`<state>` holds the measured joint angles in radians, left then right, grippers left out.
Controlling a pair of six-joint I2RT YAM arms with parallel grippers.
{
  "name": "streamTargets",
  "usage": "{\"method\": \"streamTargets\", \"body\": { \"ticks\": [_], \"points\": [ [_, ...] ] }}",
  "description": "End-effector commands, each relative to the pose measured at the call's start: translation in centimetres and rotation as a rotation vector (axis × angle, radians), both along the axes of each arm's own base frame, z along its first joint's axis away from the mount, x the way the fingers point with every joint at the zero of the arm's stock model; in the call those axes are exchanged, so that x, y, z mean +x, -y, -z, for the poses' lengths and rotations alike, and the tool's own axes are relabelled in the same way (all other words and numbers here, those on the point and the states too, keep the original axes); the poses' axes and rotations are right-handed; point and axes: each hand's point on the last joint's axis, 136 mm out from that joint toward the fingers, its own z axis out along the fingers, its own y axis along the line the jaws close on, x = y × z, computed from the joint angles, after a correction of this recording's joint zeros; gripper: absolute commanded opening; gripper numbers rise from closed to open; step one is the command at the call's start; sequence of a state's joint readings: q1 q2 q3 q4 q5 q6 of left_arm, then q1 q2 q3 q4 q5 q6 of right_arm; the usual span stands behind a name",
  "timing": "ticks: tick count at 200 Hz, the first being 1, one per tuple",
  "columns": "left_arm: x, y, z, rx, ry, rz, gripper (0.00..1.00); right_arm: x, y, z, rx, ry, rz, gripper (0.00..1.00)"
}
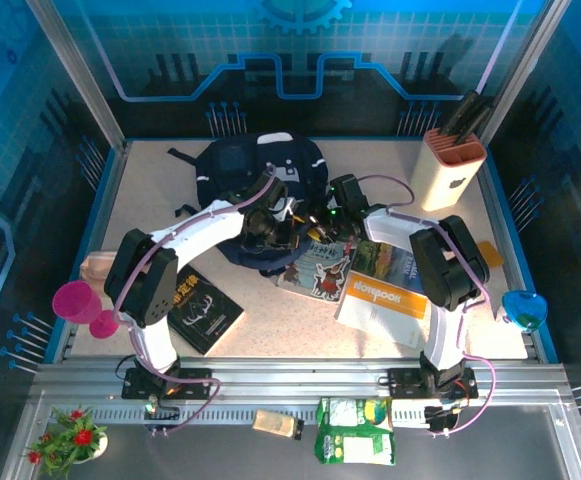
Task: Pack the student bag
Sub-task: Unzip the student bag at the top-center of the table.
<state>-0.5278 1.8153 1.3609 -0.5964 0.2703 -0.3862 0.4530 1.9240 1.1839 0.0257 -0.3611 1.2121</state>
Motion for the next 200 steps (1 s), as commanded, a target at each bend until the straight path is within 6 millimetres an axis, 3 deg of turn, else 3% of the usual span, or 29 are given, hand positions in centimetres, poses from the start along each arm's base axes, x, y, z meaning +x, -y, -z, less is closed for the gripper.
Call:
{"method": "streamTargets", "body": {
  "ticks": [1,33,58,103,141,176,200],
  "points": [
    [0.3,1.5,-2.2,-0.062,0.030,0.045,0.00,-0.1,-0.9,0.6,0.032,-0.026,0.000,0.56],
    [-0.3,0.5,-1.8,-0.016,0.021,0.061,0.00,0.8,0.3,0.6,-0.012,0.022,0.012,0.26],
    [-1.0,-1.9,-1.4,0.037,0.008,0.059,0.00,2.1,1.8,-0.2,-0.099,0.081,0.011,0.12],
    [-2.6,-7.7,-1.1,0.115,-0.027,0.009,0.00,5.2,4.9,-1.2,-0.249,0.184,0.003,0.09],
    [-3.4,-11.7,0.3,0.218,-0.049,-0.056,0.00,8.0,5.9,-1.9,-0.280,0.242,-0.038,0.09],
    [-3.5,-13.7,1.2,0.275,-0.064,-0.093,0.00,10.0,6.0,-2.9,-0.298,0.279,-0.071,0.09],
    [-3.6,-14.1,0.8,0.287,-0.050,-0.088,0.00,10.7,5.2,-4.4,-0.268,0.313,-0.107,0.09]
  ]
}}
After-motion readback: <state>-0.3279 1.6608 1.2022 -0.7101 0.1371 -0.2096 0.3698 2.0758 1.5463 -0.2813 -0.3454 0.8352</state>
